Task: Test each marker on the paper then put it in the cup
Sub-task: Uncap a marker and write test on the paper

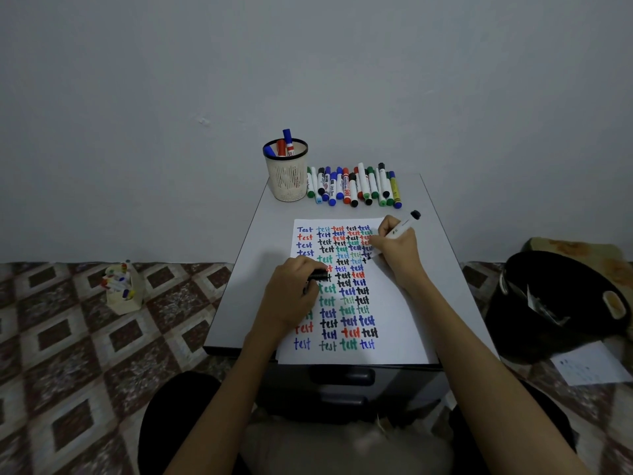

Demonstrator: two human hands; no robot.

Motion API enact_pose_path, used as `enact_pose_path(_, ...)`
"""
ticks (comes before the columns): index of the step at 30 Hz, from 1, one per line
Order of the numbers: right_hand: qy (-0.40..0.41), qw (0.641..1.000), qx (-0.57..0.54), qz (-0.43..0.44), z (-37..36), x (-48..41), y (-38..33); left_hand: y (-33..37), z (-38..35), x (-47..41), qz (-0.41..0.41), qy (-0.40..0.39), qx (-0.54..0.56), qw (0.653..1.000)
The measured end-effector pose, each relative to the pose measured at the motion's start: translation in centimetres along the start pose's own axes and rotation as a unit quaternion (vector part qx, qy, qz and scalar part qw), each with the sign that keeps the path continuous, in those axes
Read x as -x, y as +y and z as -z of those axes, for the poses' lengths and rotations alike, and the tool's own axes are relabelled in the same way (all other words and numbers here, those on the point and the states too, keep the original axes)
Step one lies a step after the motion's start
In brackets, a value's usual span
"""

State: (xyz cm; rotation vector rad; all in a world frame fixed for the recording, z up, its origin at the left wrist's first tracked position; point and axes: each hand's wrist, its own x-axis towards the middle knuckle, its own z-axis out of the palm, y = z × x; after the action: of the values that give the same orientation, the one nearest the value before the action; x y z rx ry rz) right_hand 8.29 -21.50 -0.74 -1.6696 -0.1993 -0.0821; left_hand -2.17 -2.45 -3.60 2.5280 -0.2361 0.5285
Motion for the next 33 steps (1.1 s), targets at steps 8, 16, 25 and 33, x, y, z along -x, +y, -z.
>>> enact_pose_path(8,0.001,0.999,0.041,0.007,-0.18,0.11,-0.15,-0.02,0.0,0.08,-0.005,0.004,-0.006,1.0)
enact_pose_path(16,0.021,0.999,0.037,0.001,-0.08,0.01,-0.09,0.14,0.02,0.07,-0.003,0.004,-0.009,1.0)
enact_pose_path(25,0.021,0.999,0.043,-0.005,-0.13,0.05,-0.08,0.16,0.02,0.11,0.0,0.007,-0.01,1.0)
enact_pose_path(33,0.058,0.998,0.034,-0.016,0.08,-0.02,0.04,0.15,-0.04,0.11,0.0,0.008,-0.008,1.0)
